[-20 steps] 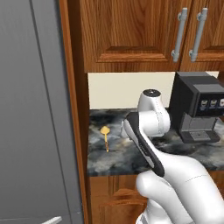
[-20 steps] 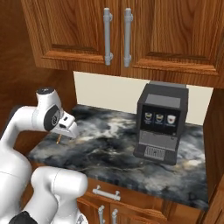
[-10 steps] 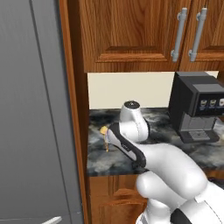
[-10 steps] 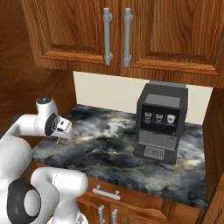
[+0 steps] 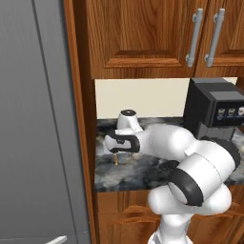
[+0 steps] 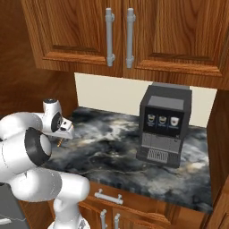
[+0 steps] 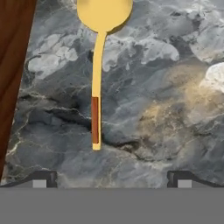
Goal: Take the fork and place it on the left side of the plate. Then take the spoon and place it on the right side of the plate. Make sure they're directly next to the plate.
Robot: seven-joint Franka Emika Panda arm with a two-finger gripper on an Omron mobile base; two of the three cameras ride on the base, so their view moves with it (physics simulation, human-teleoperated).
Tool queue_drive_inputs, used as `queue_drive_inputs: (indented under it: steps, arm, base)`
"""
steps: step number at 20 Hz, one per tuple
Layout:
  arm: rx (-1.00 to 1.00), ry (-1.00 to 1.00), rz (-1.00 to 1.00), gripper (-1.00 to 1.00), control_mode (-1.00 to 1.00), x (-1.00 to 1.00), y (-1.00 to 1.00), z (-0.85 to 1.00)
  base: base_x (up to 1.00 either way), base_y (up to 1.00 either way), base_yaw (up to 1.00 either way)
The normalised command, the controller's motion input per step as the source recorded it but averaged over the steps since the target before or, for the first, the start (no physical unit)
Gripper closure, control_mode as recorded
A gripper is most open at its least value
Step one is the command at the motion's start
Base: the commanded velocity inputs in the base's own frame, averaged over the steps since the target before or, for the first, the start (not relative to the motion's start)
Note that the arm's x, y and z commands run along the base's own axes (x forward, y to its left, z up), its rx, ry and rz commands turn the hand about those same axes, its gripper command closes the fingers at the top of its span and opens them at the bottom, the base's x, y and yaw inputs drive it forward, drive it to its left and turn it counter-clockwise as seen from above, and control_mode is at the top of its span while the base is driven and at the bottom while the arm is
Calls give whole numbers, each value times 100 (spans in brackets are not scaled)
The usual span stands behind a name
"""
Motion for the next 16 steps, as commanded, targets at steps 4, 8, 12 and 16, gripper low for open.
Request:
queue_drive_inputs:
  steps: [4, 8, 12, 16]
  arm:
    - [0, 5, 0, -100, -100, 47, 17, -36]
    - [-2, 0, 0, -100, -100, 31, 15, -38]
    - [-3, 0, 0, -100, -100, 23, 10, -34]
    - [-3, 0, 0, -100, -100, 17, 1, -38]
  base:
    - [0, 0, 0]
    - [0, 0, 0]
    - [0, 0, 0]
    - [0, 0, 0]
